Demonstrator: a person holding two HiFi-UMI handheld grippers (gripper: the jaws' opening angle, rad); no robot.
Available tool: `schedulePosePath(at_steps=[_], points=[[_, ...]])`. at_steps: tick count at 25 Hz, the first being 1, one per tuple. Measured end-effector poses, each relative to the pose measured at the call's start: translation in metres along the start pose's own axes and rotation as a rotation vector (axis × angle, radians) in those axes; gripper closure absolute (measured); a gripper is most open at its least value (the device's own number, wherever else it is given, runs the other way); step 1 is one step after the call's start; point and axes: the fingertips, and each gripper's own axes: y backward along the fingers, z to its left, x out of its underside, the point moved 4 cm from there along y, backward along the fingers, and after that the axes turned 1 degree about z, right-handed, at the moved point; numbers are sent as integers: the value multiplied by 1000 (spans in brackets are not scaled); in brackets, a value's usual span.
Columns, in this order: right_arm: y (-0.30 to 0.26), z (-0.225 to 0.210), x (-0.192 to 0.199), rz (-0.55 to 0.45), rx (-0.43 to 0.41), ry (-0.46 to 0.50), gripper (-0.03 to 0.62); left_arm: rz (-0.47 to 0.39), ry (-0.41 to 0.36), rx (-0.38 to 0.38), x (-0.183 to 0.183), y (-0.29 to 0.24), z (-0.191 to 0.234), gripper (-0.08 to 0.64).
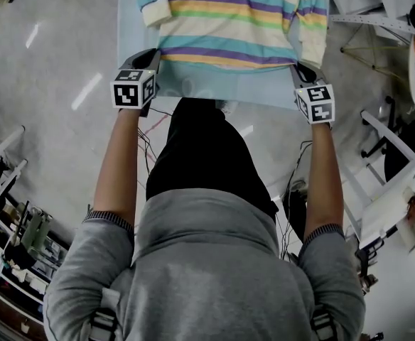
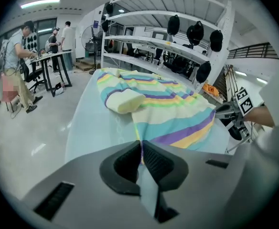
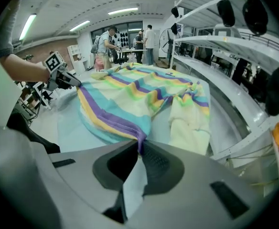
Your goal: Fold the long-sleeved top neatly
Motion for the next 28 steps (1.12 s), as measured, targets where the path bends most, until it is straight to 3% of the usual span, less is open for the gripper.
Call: schedulePosePath(at_steps=[3,11,17,24,25,28], points=[[22,6,-1,-8,32,36,554,-17,20,14,2,14,0,529],[74,43,7,67,184,271,552,-35,108,59,19,55,-2,529],[55,75,49,169,103,305,552,29,164,61,69,61,0,529],[47,88,77,240,16,307,540,93,165,0,104,58,0,502],[48,89,80,254,-1,301,522,102,153,-14,106,59,1,483],[58,92,80,250,-41,257,383,116,104,-53,101,70,1,414]])
